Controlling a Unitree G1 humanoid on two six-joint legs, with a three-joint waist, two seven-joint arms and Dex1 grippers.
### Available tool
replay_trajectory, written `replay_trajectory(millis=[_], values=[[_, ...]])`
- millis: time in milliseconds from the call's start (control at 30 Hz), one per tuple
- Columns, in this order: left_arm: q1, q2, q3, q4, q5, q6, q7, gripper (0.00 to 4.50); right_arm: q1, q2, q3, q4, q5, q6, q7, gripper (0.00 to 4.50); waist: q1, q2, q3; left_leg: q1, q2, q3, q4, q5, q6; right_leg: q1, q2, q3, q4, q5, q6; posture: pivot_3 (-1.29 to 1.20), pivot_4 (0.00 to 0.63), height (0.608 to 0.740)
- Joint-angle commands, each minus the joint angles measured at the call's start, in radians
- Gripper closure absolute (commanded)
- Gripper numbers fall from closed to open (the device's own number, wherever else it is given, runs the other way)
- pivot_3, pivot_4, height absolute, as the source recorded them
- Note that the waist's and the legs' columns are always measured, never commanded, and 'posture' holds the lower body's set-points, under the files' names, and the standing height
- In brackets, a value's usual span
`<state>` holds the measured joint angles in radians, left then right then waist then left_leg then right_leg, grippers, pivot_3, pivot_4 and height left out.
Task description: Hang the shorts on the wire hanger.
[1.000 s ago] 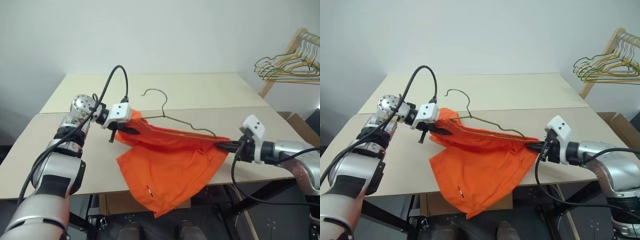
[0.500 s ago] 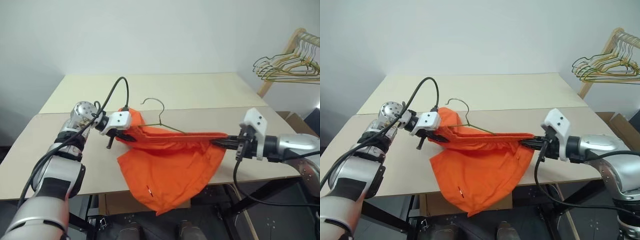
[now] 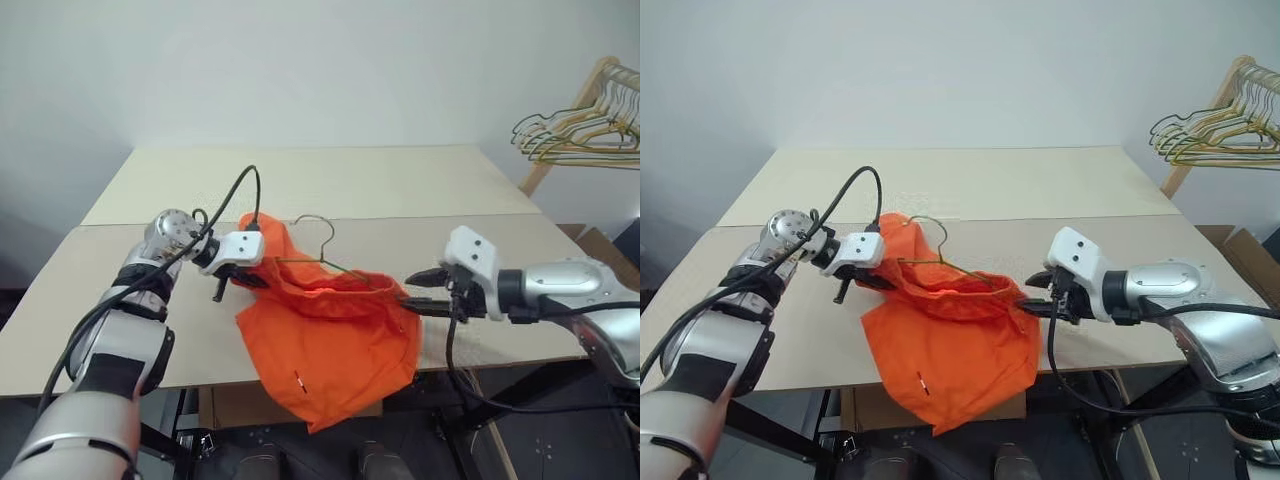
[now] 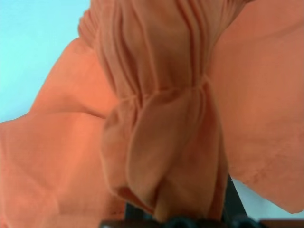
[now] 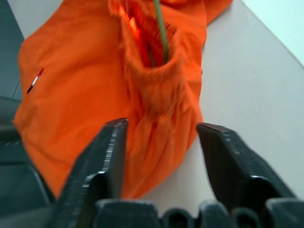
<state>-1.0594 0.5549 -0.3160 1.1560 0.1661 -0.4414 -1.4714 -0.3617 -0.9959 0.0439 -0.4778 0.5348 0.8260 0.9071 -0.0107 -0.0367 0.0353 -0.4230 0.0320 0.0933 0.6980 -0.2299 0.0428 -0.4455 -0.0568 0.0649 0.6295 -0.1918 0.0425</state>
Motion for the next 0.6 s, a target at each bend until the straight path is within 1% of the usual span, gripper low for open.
replay_trajectory(millis=[33,100,167,233,267,300,400,533,600], values=[[-0.045,-0.001,0.025,-0.002,-0.002,-0.005,0.012,4.5,-0.012,-0.02,-0.107,-0.01,0.017,0.003,-0.01,0.64,0.0,0.0,0.0,0.0,0.0,0.0,0.0,0.0,0.0,0.0,0.0,0.0,0.0,0.0,0.0,0.02,0.0,0.74],[-0.046,-0.003,0.025,-0.002,-0.002,-0.009,0.009,4.5,-0.045,-0.008,-0.143,-0.004,0.041,0.023,-0.021,0.04,-0.002,0.0,0.0,0.001,0.0,0.0,0.0,0.0,0.0,0.0,0.0,0.0,0.0,0.0,0.0,0.01,0.0,0.74],[-0.046,-0.005,0.025,-0.003,-0.004,-0.014,0.001,4.5,-0.1,0.029,-0.147,-0.019,0.077,0.048,-0.043,0.04,-0.005,0.0,0.0,0.001,0.0,0.001,0.0,0.0,0.0,0.0,0.0,0.0,0.0,0.0,0.001,0.01,0.0,0.74],[-0.048,-0.008,0.024,-0.003,-0.003,-0.015,-0.001,4.5,-0.153,0.066,-0.117,-0.034,0.099,0.075,-0.063,0.04,-0.007,0.0,0.0,0.002,0.001,0.001,0.0,0.0,0.0,0.0,0.001,0.0,0.001,0.0,0.0,0.01,0.0,0.74],[-0.05,-0.01,0.024,-0.002,-0.002,-0.015,0.0,4.5,-0.186,0.095,-0.086,-0.037,0.104,0.092,-0.076,0.04,-0.008,0.0,0.0,0.002,0.002,0.001,0.0,0.0,0.0,0.0,0.001,0.0,0.001,0.0,0.0,0.0,0.0,0.74],[-0.053,-0.013,0.024,0.0,-0.002,-0.016,0.0,4.5,-0.233,0.139,-0.025,-0.031,0.09,0.11,-0.095,0.04,-0.008,0.0,0.0,0.002,0.002,0.001,0.0,0.0,0.0,0.0,0.001,0.0,0.001,0.0,0.0,0.0,0.0,0.74],[-0.061,-0.02,0.025,0.005,0.0,-0.017,0.001,4.5,-0.34,0.236,0.129,0.018,0.019,0.147,-0.139,0.04,-0.015,0.0,0.0,0.002,0.002,0.001,-0.001,0.0,0.0,-0.001,0.001,0.0,0.002,0.0,-0.001,0.0,0.0,0.74],[-0.066,-0.024,0.03,0.01,-0.002,-0.02,0.0,4.5,-0.448,0.33,0.239,0.123,-0.036,0.182,-0.161,0.04,-0.01,0.0,0.0,-0.003,0.001,0.002,-0.001,0.0,0.0,-0.007,0.0,0.0,0.002,0.002,-0.002,0.0,0.0,0.74],[-0.066,-0.024,0.032,0.011,-0.002,-0.022,-0.001,4.5,-0.481,0.357,0.27,0.169,-0.058,0.183,-0.158,0.4,-0.009,0.0,0.0,-0.008,0.0,0.002,0.0,0.0,0.0,-0.011,0.0,0.0,0.003,0.003,-0.002,0.0,0.0,0.74]])
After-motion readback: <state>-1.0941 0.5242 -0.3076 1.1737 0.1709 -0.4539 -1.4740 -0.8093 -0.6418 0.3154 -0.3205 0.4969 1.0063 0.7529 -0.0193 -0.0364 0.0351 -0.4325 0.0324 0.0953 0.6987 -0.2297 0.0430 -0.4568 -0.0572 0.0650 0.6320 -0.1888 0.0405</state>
